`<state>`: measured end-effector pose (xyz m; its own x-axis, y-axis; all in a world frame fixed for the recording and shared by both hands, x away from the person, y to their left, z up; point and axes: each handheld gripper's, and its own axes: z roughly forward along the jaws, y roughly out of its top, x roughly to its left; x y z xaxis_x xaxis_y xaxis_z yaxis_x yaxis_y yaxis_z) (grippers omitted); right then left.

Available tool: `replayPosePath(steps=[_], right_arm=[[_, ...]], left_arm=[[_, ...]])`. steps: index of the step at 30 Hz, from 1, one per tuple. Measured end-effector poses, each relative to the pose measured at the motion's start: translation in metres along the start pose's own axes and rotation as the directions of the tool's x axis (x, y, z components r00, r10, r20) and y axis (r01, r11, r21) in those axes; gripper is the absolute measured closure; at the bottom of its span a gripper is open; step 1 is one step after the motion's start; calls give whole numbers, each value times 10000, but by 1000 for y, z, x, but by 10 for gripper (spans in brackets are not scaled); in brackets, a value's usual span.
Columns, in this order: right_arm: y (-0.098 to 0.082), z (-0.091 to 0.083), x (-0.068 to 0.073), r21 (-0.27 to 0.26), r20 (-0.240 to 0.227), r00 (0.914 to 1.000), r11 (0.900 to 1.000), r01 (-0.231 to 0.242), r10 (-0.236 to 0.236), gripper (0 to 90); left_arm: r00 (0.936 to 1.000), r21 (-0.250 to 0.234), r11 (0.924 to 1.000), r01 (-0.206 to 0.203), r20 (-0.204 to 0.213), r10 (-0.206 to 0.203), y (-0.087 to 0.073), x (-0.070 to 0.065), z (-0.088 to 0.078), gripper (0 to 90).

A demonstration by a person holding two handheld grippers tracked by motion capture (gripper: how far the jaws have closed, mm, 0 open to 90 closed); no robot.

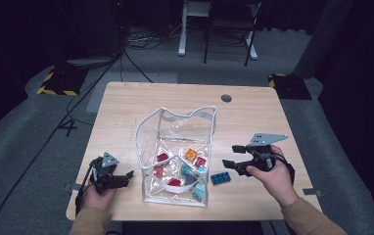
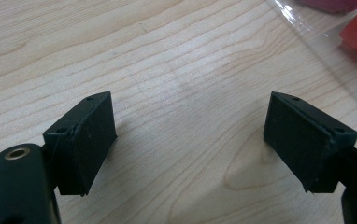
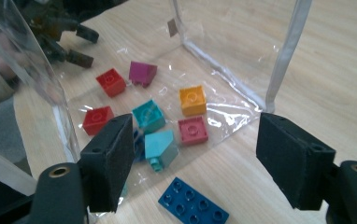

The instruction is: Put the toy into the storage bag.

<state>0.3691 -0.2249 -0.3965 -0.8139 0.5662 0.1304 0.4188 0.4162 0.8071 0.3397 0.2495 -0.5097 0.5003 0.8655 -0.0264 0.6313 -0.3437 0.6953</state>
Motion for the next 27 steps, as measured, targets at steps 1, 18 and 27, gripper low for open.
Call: replayPosePath(steps=[1, 18, 27], right_arm=[[-3, 2, 0, 41, -11, 10000, 10000, -9, 9, 283], [-54, 35, -4, 940, 32, 9997, 9953, -225, 223, 256], [-70, 48, -6, 1394, 104, 9998, 9901, -153, 140, 230]], left_arm=[[10000, 3, 10000, -3, 0, 3, 0, 0, 0, 173], [10000, 5, 10000, -4, 1, 4, 0, 0, 0, 173], [10000, -2, 10000, 7, -6, -7, 0, 0, 0, 173]])
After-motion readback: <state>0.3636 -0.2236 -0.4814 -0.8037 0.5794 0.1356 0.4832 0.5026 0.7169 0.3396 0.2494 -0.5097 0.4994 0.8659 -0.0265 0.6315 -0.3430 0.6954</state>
